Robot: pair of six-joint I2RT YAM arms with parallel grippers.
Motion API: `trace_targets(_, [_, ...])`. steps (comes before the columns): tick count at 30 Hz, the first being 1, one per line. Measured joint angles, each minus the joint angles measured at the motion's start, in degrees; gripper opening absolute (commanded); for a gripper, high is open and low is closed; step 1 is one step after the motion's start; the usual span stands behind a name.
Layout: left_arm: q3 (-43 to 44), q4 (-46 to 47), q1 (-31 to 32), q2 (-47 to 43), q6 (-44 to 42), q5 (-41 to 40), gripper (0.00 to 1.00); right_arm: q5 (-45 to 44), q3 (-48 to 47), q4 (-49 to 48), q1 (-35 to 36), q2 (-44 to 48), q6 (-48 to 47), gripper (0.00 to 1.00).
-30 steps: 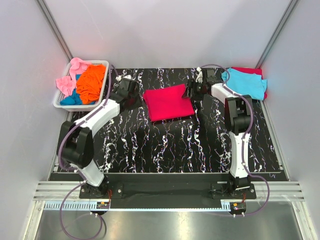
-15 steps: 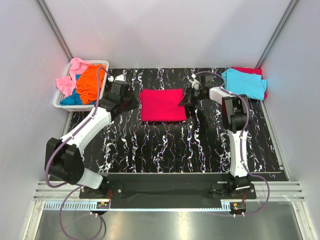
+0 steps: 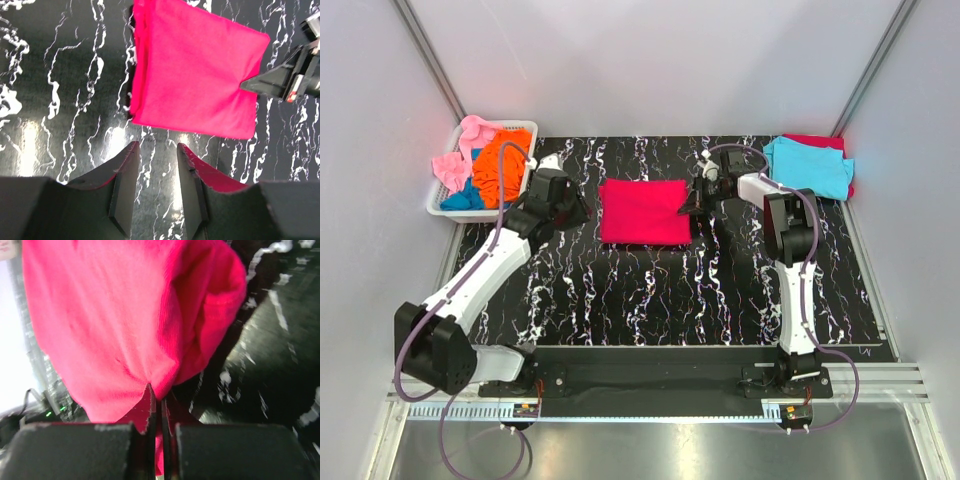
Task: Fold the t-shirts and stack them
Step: Neatly place the folded tshirt to the corner
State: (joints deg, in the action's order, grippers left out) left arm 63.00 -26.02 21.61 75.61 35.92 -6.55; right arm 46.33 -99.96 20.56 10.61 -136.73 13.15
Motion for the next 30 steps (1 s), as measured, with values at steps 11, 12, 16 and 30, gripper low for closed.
trace_targets(11, [-3.28, -2.03, 0.00, -3.50, 0.00, -0.44, 0.42, -28.15, -7.61, 11.80, 0.44, 5.92, -6.40, 0.00])
trace_targets(12, [-3.37, -2.19, 0.00, -3.63, 0.00, -0.50, 0.42, -30.69, -8.35, 12.39, 0.37, 6.36, -6.97, 0.00])
trace_targets(16, [-3.50, -2.80, 0.00, -3.67, -0.02, -0.61, 0.42, -40.98, -11.74, 14.27, -0.28, 7.96, -9.68, 0.00])
trace_targets(30, [-3.50, -3.10, 0.00, -2.80, -0.09, -0.74, 0.42, -60.13, -30.34, 19.63, -10.12, 8.00, -16.72, 0.00])
